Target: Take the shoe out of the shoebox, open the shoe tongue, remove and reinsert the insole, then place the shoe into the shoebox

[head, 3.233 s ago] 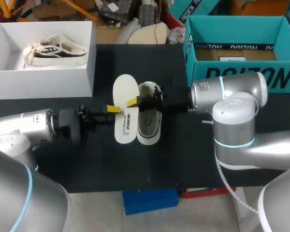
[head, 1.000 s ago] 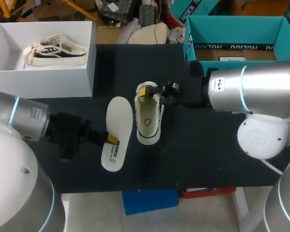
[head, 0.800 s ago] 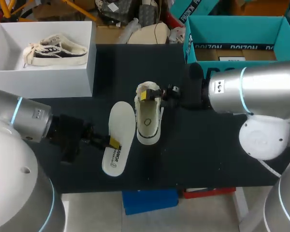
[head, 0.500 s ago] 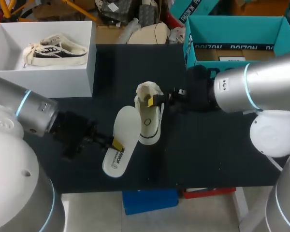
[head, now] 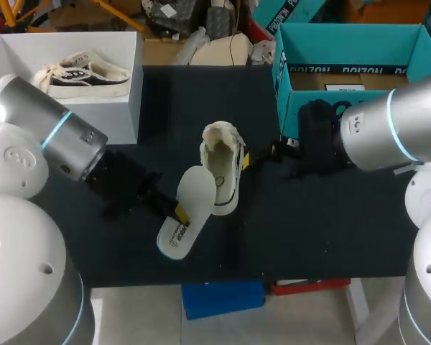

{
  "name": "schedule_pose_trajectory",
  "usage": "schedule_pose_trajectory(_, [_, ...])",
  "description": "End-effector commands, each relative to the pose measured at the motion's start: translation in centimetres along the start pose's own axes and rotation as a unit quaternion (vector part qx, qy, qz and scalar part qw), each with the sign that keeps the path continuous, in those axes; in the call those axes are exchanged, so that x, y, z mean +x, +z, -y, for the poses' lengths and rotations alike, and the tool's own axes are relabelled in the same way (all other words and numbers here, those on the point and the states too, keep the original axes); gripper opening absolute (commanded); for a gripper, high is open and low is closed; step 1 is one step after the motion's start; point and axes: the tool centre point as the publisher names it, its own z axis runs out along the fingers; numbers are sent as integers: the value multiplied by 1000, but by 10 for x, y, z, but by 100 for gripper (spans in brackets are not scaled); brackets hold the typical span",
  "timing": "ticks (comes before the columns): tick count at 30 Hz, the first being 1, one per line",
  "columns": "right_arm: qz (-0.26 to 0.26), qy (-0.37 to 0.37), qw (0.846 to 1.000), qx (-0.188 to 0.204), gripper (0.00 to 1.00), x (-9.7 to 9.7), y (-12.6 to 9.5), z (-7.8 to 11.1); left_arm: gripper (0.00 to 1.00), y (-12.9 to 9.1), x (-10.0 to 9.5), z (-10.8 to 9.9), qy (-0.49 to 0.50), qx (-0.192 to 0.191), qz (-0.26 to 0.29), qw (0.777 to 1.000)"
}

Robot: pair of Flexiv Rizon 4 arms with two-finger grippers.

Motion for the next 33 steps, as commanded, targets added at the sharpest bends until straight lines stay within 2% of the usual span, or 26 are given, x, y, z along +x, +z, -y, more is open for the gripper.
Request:
schedule_pose_trajectory(1, [10, 0, 1000, 1, 100, 2, -16, 1, 0, 8, 0, -16, -43, 128, -28, 990])
schedule_pose_trajectory(4, [10, 0, 1000, 1, 100, 2, -16, 1, 0, 13, 5, -21, -53, 128, -39, 990])
schedule_pose_trajectory(6, [10, 0, 1000, 1, 100, 2, -16, 1, 0, 16, 5, -24, -55, 146, -29, 987])
schedule_pose_trajectory(11, [10, 0, 1000, 1, 100, 2, -16, 1, 0, 28, 13, -35, -44, 144, -74, 986])
schedule_pose_trajectory(17, [10, 0, 1000, 1, 100, 2, -16, 1, 0, 32, 8, -54, -41, 143, -63, 987])
schedule_pose_trajectory(20, [10, 0, 1000, 1, 100, 2, -16, 1, 0, 34, 8, -66, -40, 134, -60, 988])
schedule_pose_trajectory(26, [10, 0, 1000, 1, 100, 2, -16, 1, 0, 33, 0, -87, -38, 87, -42, 995])
schedule_pose_trajectory(31, [10, 0, 1000, 1, 100, 2, -16, 1, 0, 38, 3, -103, -30, 64, -51, 996])
schedule_pose_trajectory(33, [10, 0, 1000, 1, 100, 2, -16, 1, 0, 39, 4, -112, -31, 57, -35, 997])
